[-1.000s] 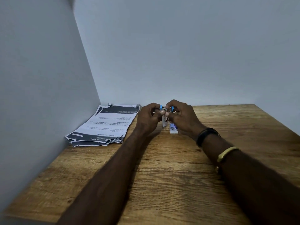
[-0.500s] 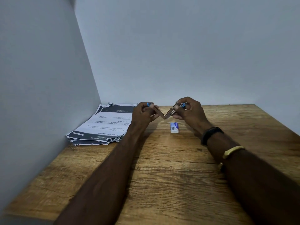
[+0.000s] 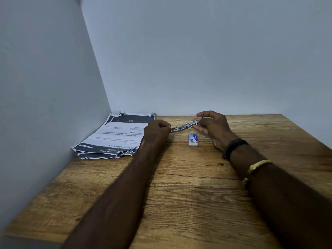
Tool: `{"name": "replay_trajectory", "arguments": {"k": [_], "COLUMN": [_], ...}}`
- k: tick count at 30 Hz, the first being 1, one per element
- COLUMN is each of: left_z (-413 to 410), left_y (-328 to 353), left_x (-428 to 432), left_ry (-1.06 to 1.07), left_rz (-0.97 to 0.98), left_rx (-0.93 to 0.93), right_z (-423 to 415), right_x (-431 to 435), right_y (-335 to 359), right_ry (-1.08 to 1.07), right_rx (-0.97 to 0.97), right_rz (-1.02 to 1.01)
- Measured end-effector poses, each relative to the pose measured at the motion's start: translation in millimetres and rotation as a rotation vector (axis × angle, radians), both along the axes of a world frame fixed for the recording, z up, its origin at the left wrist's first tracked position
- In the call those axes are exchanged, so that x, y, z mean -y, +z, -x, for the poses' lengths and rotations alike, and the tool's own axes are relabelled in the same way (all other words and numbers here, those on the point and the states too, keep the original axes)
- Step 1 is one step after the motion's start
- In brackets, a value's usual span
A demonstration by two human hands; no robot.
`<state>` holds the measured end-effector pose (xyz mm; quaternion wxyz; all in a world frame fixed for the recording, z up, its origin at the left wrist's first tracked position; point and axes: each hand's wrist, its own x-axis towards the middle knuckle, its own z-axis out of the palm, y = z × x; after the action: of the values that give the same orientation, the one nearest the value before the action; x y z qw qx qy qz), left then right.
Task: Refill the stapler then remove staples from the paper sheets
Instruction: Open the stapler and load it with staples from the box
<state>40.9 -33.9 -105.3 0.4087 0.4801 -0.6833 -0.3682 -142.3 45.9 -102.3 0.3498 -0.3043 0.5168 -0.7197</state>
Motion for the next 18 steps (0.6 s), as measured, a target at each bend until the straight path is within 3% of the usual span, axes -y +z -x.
{"name": "replay_trajectory", "arguments": {"k": [6,18], "left_z": [7.1,48.2], "left_y": [13.2,28.7], "left_x": [-15.9,-4.0], "left_ry": [-0.035,-0.174], "left_rz": [0.114,-0.068], "left_rx": [0.395,0.370], "right_z": [3.3,-1.6], "right_x": [-0.3,-3.4], "right_y": [-0.8,2.4], "right_ry": [0.022,0.138], "right_rx": [0.075,0.109], "right_rz": [-0.046,-0.044]}}
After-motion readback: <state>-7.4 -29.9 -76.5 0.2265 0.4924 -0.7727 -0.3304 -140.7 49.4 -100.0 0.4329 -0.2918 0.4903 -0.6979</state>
